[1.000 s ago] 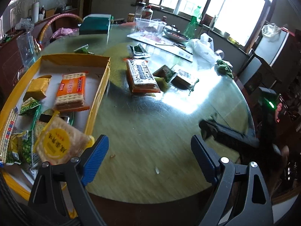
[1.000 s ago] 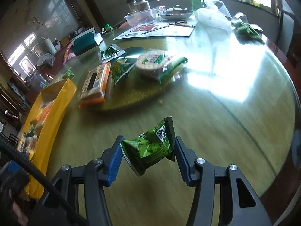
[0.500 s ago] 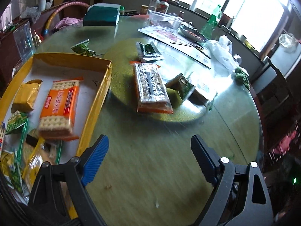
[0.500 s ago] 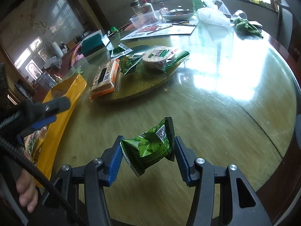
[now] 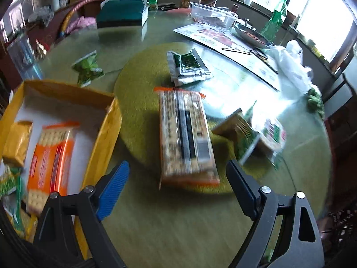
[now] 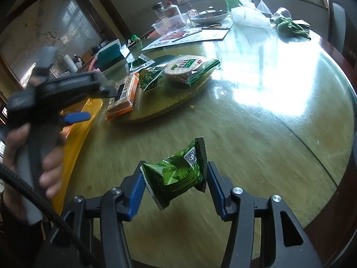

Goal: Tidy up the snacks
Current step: 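Grasp the long brown cracker pack with the left tool while the right tool holds the bag, then carry the cracker pack and dark green bag over the tray and open both tools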

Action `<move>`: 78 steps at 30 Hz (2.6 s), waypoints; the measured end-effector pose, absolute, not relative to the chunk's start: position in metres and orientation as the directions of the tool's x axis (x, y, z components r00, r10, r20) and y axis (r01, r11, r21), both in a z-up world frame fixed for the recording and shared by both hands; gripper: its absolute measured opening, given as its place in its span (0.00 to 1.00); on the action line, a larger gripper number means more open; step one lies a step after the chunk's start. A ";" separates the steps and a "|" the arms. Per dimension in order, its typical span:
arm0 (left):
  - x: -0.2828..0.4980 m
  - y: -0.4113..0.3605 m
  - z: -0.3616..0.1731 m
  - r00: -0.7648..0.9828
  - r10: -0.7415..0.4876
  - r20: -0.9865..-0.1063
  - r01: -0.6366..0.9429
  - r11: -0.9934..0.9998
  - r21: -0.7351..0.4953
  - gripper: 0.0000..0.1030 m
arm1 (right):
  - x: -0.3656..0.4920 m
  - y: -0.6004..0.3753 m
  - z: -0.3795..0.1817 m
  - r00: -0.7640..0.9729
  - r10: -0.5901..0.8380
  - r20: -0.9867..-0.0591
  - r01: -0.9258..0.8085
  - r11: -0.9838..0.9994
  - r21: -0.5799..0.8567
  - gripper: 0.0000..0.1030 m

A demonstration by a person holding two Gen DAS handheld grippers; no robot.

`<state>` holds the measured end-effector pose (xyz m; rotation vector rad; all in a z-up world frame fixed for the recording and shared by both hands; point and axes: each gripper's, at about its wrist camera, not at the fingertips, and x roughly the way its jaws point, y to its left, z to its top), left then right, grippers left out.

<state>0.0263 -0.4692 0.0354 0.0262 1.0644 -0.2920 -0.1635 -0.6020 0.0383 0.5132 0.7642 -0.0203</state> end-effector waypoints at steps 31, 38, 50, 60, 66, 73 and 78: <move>-0.132 -0.409 0.014 0.421 -0.229 -0.878 0.465 0.885 -0.008 0.64 | -0.170 -0.578 0.040 0.709 0.122 -0.695 0.191 0.915 0.356 0.51; -0.111 -0.420 0.012 0.415 -0.253 -0.874 0.464 0.885 -0.036 0.73 | -0.171 -0.569 0.041 0.694 0.096 -0.714 0.204 0.925 0.322 0.51; -0.121 -0.417 0.014 0.438 -0.311 -0.843 0.485 0.872 -0.070 0.56 | -0.171 -0.556 0.042 0.685 0.076 -0.724 0.205 0.934 0.293 0.47; -0.130 -0.366 0.064 0.462 -0.492 -0.738 0.451 0.847 -0.282 0.56 | -0.167 -0.541 0.066 0.740 0.119 -0.662 0.161 0.925 0.346 0.44; -0.122 -0.308 0.104 0.555 -0.498 -0.667 0.372 0.865 -0.336 0.56 | -0.147 -0.503 0.100 0.777 0.234 -0.584 0.007 0.925 0.380 0.44; -0.087 -0.246 0.106 0.649 -0.378 -0.661 0.204 0.923 -0.328 0.56 | -0.096 -0.452 0.125 0.741 0.353 -0.571 -0.149 0.916 0.373 0.44; -0.066 -0.233 0.093 0.649 -0.317 -0.692 0.155 0.945 -0.287 0.56 | -0.053 -0.430 0.135 0.717 0.374 -0.588 -0.184 0.915 0.358 0.44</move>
